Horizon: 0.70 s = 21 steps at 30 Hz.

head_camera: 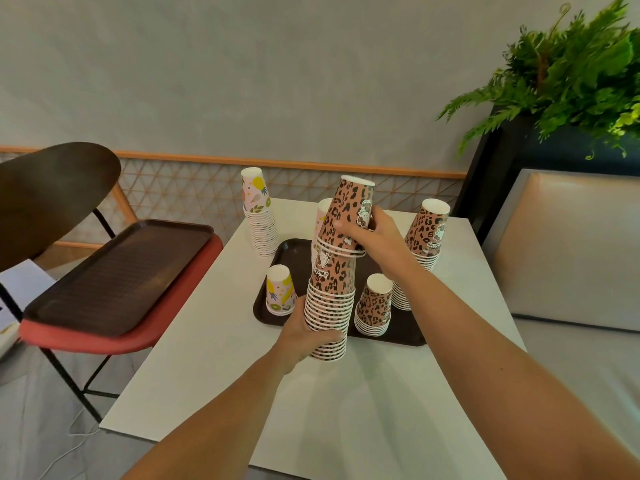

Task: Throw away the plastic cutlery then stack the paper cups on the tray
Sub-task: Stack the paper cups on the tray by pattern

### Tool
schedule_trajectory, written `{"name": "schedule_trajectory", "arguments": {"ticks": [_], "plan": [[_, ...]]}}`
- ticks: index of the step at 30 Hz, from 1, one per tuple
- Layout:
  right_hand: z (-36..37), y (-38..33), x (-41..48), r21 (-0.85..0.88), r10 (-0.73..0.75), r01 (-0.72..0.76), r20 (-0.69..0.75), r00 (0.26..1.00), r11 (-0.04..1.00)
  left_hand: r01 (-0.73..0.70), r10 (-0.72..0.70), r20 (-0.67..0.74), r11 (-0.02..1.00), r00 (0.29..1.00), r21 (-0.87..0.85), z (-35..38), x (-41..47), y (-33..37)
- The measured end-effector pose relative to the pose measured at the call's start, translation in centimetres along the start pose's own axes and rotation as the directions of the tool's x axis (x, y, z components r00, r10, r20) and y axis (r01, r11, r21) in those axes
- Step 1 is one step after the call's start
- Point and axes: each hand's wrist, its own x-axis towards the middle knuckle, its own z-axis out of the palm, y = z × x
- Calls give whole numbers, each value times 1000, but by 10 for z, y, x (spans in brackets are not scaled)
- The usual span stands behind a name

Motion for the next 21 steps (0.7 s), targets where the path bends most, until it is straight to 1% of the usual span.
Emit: {"name": "schedule_trajectory", "arguments": {"ticks": [2,5,7,9,13,16,21], "plan": [[-5,-10,2,39,-33,35,-44,998,999,10,-10,-1,1000,1000,3,-1,-2,-2],[-16,-20,5,67,-96,109,-175,980,992,25,-25,0,1000,1000,-2,-2,-4,-6],[-24,-17,6,47,-108,125,-266,958,991,27,-27,-3,1000,1000,-12,-3,-4,-8],[-31,-4,6,9,-95,103,-315,944,995,25,-26,-12,999,1000,-23,-4,-4,-9],[-33,32,-4,-85,-58,30,-350,935,996,20,-21,-20,998,1000,-58,-4,-6,-5],[-30,59,-13,-105,-13,-26,-352,936,994,15,-17,-23,998,1000,-61,-3,-6,-2],[-27,95,-22,-119,75,-114,-295,953,986,2,-6,-56,997,998,-73,-3,-4,4]]}}
